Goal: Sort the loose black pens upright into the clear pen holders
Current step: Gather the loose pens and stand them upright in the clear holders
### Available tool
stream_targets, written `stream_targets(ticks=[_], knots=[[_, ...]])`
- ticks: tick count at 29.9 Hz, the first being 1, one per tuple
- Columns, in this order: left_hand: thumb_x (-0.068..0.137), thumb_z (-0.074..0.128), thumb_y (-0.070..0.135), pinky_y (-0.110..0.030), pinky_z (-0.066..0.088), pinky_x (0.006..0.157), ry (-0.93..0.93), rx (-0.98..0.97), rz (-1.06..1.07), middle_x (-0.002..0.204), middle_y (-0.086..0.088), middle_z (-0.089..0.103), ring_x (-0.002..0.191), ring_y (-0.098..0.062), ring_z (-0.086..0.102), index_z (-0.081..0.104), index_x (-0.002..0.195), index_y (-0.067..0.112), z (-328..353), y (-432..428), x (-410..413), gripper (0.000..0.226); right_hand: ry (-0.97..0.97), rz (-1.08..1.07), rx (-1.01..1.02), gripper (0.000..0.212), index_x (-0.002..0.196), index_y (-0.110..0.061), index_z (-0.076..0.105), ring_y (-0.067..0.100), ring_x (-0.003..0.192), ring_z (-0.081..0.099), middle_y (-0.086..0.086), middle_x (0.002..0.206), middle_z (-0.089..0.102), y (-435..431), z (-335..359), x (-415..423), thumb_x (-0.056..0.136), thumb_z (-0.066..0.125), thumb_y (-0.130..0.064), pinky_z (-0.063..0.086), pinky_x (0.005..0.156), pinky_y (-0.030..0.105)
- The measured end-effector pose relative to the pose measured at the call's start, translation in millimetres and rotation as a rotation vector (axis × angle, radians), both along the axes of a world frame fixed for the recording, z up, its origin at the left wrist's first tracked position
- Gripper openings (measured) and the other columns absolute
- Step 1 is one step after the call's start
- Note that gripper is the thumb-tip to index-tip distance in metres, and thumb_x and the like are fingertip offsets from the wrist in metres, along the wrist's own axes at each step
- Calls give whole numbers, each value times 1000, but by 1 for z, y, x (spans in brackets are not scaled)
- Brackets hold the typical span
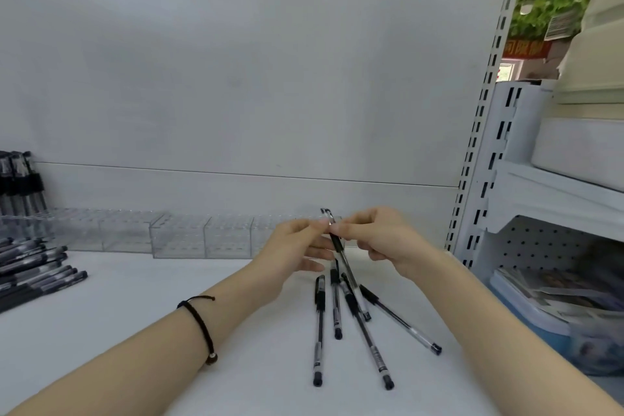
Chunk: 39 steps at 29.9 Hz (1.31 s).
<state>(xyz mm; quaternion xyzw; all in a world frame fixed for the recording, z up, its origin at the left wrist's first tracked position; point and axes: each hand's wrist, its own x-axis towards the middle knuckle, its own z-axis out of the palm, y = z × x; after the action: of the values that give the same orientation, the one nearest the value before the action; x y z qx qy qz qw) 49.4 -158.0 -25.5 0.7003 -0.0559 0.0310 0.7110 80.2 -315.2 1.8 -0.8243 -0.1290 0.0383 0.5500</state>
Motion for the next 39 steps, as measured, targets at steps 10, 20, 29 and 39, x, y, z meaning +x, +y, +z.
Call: stream_targets(ticks=[10,20,29,39], knots=[[100,49,21,-29,57,59,107,-232,14,79,-8,66,69,-21,66,62,99,9,-1,5,4,17,-192,-15,-595,27,72,-16,65,11,58,51,-6,64,61,-16,0,2,73,80,-39,43,59,24],[103,42,27,-16,35,37,382,-644,-69,59,-2,48,40,-9,42,57,92,7,1,5,8,27,59,32,-260,14,82,-9,69,6,43,41,-4,59,60,-17,9,-5,80,75,-22,27,40,17],[104,40,28,-28,58,55,378,-412,-213,96,-16,72,67,-18,71,66,112,6,4,2,-1,35,33,19,212,21,95,-4,71,6,43,41,5,83,73,7,3,-8,83,73,-21,27,41,17],[97,41,53,-12,22,31,403,-458,-72,55,3,41,36,-6,27,51,89,13,1,10,6,42,-76,27,-580,36,66,-15,62,7,41,43,-5,55,63,-6,0,-10,78,74,-46,34,41,15]])
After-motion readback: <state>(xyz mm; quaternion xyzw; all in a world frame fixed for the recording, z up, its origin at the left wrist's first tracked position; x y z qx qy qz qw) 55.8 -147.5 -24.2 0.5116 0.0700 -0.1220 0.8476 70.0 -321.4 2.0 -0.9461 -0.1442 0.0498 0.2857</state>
